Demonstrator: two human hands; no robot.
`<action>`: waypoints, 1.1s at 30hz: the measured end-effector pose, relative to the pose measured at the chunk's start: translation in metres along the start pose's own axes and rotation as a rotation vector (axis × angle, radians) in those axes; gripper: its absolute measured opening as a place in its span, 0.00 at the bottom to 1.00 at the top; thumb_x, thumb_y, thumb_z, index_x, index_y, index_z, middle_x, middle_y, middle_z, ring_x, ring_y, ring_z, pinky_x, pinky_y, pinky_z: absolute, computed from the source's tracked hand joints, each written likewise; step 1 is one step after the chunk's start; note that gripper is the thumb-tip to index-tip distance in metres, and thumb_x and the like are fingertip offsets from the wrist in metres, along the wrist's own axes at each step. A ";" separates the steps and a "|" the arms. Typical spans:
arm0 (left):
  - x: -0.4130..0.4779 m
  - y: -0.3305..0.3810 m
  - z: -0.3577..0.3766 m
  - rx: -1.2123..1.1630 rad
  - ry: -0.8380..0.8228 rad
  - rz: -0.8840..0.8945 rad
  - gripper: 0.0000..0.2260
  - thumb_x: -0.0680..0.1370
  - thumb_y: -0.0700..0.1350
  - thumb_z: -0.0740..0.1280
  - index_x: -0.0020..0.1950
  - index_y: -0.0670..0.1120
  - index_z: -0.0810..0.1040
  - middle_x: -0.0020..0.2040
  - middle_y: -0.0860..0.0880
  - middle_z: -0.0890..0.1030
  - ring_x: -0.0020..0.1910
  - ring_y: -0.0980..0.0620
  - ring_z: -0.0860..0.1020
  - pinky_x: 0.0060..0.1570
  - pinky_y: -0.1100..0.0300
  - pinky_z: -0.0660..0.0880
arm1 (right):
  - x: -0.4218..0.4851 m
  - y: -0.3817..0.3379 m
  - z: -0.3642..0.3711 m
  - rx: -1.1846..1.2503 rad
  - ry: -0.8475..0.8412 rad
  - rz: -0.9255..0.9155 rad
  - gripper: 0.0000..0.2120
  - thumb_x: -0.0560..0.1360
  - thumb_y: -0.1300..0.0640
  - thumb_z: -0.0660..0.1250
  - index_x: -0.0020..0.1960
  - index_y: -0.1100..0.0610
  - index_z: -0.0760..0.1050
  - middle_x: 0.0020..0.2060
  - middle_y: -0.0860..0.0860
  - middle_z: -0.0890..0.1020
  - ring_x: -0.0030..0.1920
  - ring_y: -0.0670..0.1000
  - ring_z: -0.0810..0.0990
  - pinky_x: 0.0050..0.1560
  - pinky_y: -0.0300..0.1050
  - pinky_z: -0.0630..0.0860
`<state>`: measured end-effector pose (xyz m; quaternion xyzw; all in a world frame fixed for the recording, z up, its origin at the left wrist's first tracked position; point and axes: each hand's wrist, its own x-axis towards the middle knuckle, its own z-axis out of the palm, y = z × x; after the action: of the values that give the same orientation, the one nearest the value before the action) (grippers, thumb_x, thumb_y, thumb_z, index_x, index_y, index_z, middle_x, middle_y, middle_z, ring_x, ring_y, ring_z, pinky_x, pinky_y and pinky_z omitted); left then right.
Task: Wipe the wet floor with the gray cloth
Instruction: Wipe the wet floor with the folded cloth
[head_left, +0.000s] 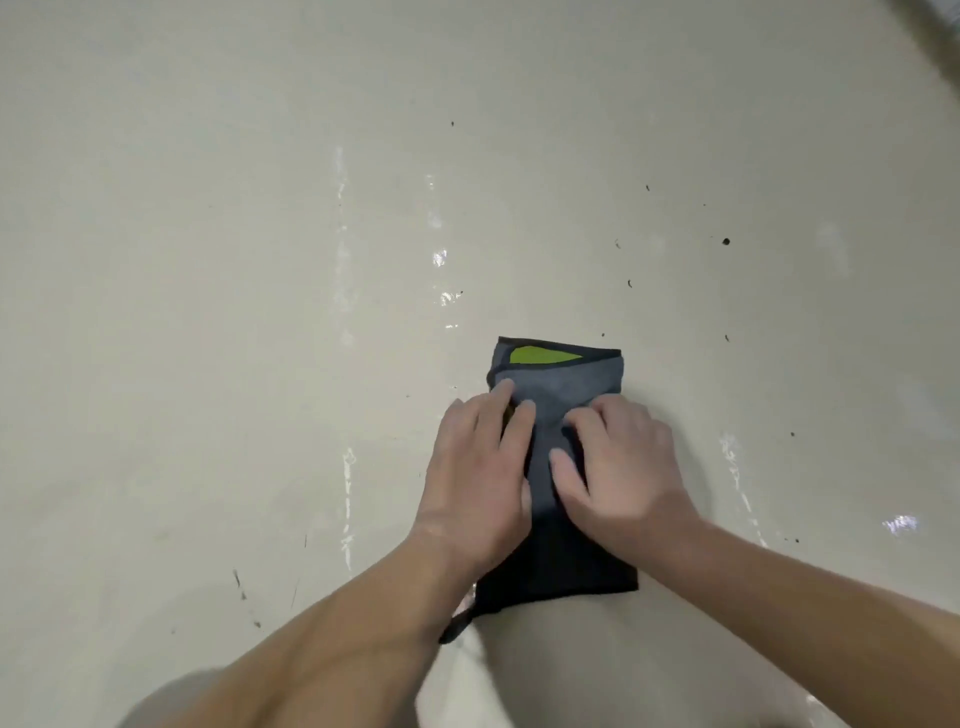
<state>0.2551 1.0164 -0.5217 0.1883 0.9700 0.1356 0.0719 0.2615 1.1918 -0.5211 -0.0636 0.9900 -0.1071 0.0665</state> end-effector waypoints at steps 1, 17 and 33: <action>0.001 0.007 0.006 0.025 -0.005 0.053 0.29 0.71 0.42 0.62 0.73 0.38 0.72 0.75 0.35 0.69 0.69 0.35 0.70 0.71 0.38 0.67 | 0.008 0.008 -0.009 -0.044 -0.017 0.050 0.12 0.77 0.46 0.63 0.54 0.53 0.76 0.50 0.52 0.75 0.52 0.57 0.74 0.50 0.53 0.70; 0.001 -0.045 0.030 0.319 -0.340 0.505 0.42 0.79 0.73 0.41 0.83 0.49 0.35 0.82 0.40 0.32 0.80 0.38 0.29 0.78 0.38 0.36 | 0.003 -0.079 -0.049 -0.187 -0.586 0.411 0.07 0.80 0.52 0.57 0.46 0.49 0.72 0.45 0.48 0.78 0.43 0.52 0.77 0.41 0.46 0.70; -0.107 -0.308 -0.032 0.163 -0.101 0.241 0.40 0.80 0.73 0.48 0.85 0.49 0.52 0.85 0.41 0.48 0.84 0.42 0.44 0.80 0.41 0.49 | 0.069 -0.301 0.002 -0.184 -0.519 0.300 0.08 0.82 0.47 0.54 0.53 0.50 0.68 0.49 0.49 0.75 0.51 0.56 0.77 0.47 0.49 0.71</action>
<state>0.2407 0.6925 -0.5712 0.3153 0.9434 0.0543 0.0880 0.2271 0.8897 -0.4642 0.0521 0.9439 0.0135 0.3259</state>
